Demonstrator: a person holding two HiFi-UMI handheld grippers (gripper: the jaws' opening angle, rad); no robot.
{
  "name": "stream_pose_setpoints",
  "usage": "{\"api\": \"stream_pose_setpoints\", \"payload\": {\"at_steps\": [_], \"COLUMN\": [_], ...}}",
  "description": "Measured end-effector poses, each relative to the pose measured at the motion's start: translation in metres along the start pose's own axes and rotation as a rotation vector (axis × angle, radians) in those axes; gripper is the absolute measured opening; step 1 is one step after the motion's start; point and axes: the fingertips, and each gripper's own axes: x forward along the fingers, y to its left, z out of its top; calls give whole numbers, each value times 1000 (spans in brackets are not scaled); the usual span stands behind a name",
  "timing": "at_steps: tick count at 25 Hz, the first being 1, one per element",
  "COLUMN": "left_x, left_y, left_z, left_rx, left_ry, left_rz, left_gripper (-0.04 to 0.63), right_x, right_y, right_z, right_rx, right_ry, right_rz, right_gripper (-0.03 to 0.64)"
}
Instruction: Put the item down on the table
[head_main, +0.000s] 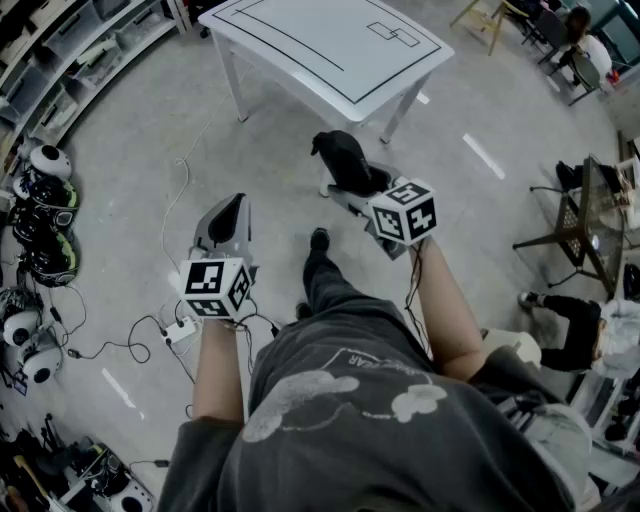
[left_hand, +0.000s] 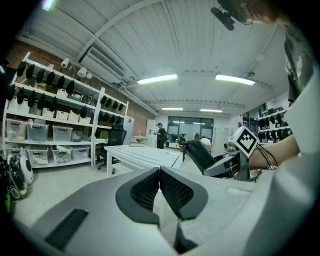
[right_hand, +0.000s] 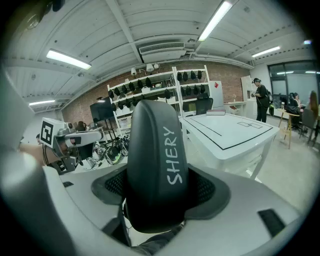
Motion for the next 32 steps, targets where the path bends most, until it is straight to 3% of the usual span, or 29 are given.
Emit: {"api": "stream_pose_setpoints", "payload": {"at_steps": [12,18,32], "left_x": [-10,4,139], "left_y": [25,52,129], "left_z": [-19,-11,39], "left_rx": [-40,-53,-26], "left_ry": [16,12,25], "left_rz": [29,37,17], "left_gripper": [5,5,5], "right_x": [20,38,141], "right_y": [4,-15,-120], "right_z": [-8,12,100], "right_rx": [17,28,10], "right_ry": [23,21,31], "right_rz": [9,-4,0], "right_gripper": [322,325,327]}}
